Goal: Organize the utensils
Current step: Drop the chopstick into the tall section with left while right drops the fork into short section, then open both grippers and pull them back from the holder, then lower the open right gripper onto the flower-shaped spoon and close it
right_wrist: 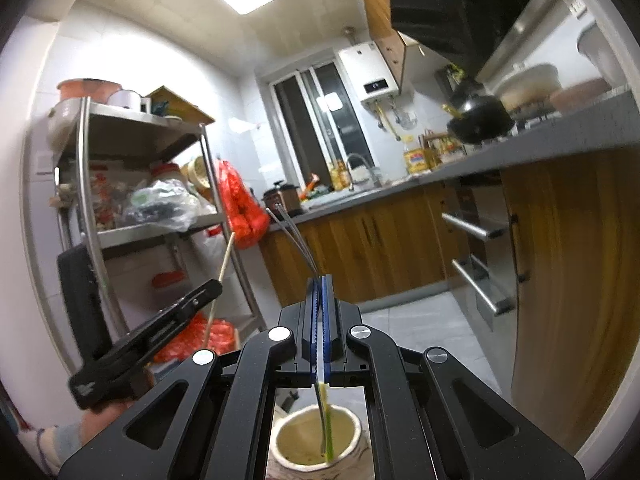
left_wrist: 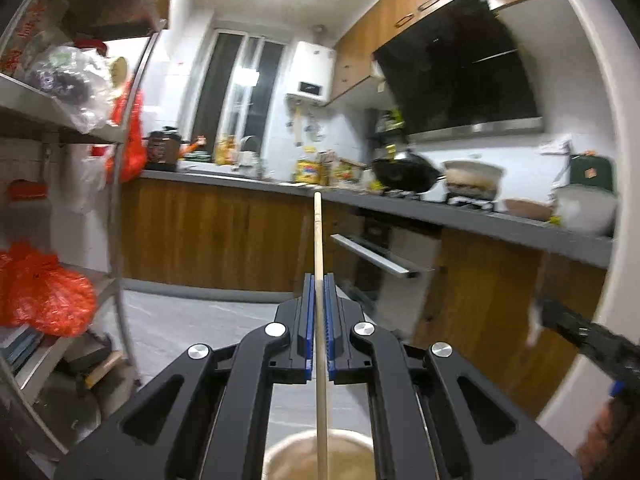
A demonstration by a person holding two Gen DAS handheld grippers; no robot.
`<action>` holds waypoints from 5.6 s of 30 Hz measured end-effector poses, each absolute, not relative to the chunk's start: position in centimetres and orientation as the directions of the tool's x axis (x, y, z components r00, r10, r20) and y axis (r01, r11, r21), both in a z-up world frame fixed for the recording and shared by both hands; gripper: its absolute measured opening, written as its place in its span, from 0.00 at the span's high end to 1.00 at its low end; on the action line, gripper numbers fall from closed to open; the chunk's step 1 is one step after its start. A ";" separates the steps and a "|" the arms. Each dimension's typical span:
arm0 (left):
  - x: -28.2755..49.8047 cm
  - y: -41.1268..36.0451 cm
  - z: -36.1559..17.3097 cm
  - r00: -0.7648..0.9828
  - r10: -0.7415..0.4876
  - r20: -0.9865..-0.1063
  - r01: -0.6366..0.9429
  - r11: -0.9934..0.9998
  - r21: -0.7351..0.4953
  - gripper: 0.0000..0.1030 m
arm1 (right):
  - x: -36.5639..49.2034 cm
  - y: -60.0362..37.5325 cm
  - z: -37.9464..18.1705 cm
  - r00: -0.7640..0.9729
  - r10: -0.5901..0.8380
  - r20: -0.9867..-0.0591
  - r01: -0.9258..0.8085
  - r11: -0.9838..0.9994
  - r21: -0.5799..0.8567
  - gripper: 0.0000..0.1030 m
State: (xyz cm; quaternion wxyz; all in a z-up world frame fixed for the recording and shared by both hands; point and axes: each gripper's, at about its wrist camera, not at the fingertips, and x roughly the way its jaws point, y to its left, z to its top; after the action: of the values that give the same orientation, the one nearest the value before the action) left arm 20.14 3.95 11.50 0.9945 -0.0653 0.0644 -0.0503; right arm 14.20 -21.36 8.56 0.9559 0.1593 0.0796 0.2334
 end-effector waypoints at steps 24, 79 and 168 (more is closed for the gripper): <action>14.9 5.2 6.7 0.963 -0.099 -0.250 0.069 0.990 -0.123 0.96 | 16.4 -18.6 4.3 0.815 0.479 -0.327 -0.393 0.870 0.297 0.97; 10.3 4.9 10.2 0.959 0.019 -0.284 -0.039 0.997 -0.065 0.05 | 11.9 -21.1 8.8 0.896 0.337 -0.289 -0.277 0.933 0.230 0.05; 5.4 0.0 -0.1 0.801 -0.131 -0.584 0.122 0.991 -0.055 0.05 | 9.6 -21.4 -4.2 0.519 0.392 -0.760 -0.443 0.884 0.153 0.84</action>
State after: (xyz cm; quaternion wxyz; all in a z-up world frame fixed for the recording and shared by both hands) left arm 5.41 0.04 -0.15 0.9489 -0.0075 0.3083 -0.0668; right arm 9.62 -21.44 -4.17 0.8709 -0.0297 0.4282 0.2395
